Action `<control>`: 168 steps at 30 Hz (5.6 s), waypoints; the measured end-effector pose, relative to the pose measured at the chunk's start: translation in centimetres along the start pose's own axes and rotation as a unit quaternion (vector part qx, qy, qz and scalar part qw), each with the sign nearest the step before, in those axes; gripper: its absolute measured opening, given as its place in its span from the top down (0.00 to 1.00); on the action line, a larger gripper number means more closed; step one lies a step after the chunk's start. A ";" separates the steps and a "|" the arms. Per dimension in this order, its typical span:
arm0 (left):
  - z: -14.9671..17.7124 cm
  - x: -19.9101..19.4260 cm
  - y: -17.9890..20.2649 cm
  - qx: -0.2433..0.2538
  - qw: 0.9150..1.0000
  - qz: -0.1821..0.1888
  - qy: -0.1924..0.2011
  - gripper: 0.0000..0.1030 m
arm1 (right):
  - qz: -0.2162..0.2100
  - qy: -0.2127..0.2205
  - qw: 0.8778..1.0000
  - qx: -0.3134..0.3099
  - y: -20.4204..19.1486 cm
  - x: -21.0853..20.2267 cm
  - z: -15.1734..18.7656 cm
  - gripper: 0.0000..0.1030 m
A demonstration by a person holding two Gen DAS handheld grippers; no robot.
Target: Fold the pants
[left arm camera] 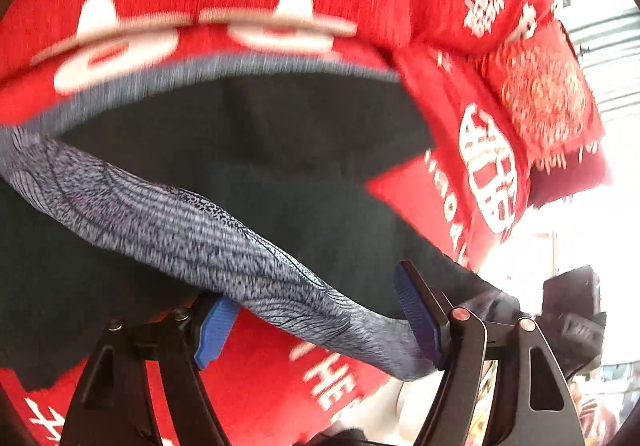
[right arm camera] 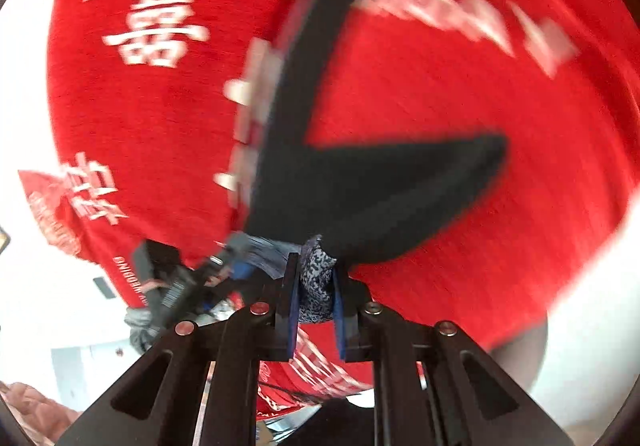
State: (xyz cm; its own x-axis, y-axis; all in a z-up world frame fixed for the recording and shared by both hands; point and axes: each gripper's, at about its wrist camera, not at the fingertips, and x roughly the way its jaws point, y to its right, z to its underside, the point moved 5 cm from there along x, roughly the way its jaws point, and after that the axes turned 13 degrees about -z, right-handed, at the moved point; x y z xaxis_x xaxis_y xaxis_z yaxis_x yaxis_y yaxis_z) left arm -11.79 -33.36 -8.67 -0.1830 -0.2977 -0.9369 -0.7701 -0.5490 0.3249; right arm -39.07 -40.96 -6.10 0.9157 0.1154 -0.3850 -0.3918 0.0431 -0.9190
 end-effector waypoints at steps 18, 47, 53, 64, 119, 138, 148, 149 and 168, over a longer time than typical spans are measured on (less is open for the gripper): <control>-15.8 1.0 -3.3 -0.087 0.981 -0.143 0.095 0.27 | 0.119 -0.040 0.991 -0.043 -1.3 8.8 -23.7 0.50; -9.3 4.4 -6.8 -0.086 0.962 -0.259 0.010 0.27 | 0.205 -0.053 0.966 -0.152 -1.4 5.9 -18.2 0.72; -12.6 7.5 -6.7 -0.099 0.952 -0.287 0.020 0.27 | 0.235 -0.151 0.926 -0.253 -2.3 17.9 -18.2 0.72; -15.1 5.9 -8.6 -0.117 0.948 -0.294 0.027 0.24 | 0.264 -0.053 0.948 -0.170 0.4 12.3 -25.3 0.82; 10.2 -10.5 -48.5 -0.251 0.929 -0.265 0.062 0.10 | 0.136 -0.541 0.705 -0.439 -15.6 64.4 24.2 0.62; 12.7 -9.6 -49.5 -0.248 0.956 -0.132 0.086 0.10 | 0.202 -0.622 0.629 -0.421 -11.8 73.3 28.0 0.85; 13.3 -10.0 -49.2 -0.242 0.959 -0.116 0.090 0.10 | 0.198 -0.616 0.627 -0.434 -11.9 74.0 27.6 0.57; 13.3 -10.0 -49.2 -0.239 0.960 -0.117 0.091 0.10 | 0.195 -0.627 0.622 -0.427 -11.6 73.8 27.8 0.57; 14.8 -11.0 -47.9 -0.253 0.954 -0.136 0.084 0.10 | 0.187 -0.590 0.593 -0.515 -14.3 71.4 30.6 0.91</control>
State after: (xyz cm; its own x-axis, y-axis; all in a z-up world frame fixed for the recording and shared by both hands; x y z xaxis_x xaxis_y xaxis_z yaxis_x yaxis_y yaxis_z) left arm 18.09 7.80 -15.80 0.1159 -0.1878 -0.9754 -0.3736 -0.9181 0.1324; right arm 29.16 -2.96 -17.90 -0.1555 0.5663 -0.8094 0.2712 -0.7634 -0.5862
